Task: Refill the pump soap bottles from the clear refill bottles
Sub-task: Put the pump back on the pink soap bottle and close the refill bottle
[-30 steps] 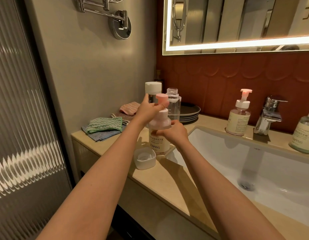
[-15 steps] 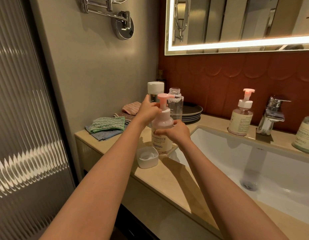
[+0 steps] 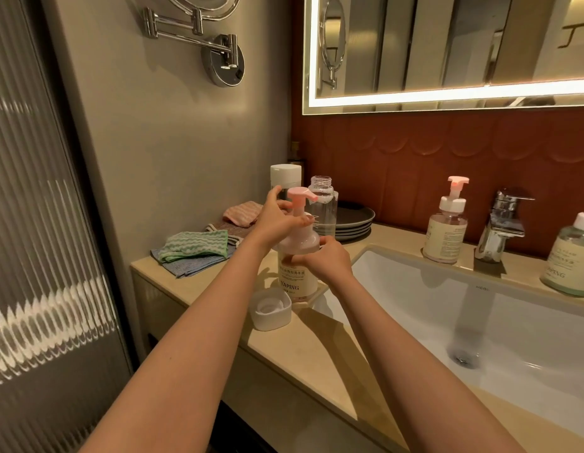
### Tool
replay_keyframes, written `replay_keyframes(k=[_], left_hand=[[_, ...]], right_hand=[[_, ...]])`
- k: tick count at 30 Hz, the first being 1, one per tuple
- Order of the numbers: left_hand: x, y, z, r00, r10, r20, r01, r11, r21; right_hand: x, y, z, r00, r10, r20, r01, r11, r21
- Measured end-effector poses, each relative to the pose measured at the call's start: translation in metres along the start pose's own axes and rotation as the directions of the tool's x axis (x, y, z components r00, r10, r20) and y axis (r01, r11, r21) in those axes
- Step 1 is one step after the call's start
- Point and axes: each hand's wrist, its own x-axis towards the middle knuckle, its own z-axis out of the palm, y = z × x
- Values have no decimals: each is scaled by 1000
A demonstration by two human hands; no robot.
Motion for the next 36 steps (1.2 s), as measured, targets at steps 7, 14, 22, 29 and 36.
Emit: replay_keyframes(k=[7,14,22,29,36], left_hand=[[-2,8,-13,997,-5,72,3,1000,17],[2,3,-3,1000,-1,-15,1,1000,24],[2,-2,1,999,15,-36,-16,1000,-24],[5,5,-1,1000,-17,19,18,999,-33],[11,-3,3,1000,-27,3,27,993,-118]], right_hand=[[0,-1,0,1000,-2,-11,2,1000,-10],[-1,-1,0,1000,-5,-11,5,1000,-9],[-3,-1,0,1000,3,-11,-3,1000,2],[-3,-2,-2,1000,-5,-7,4,1000,-26],[-1,-1,-2,1000,-7,-15,7,1000,-27]])
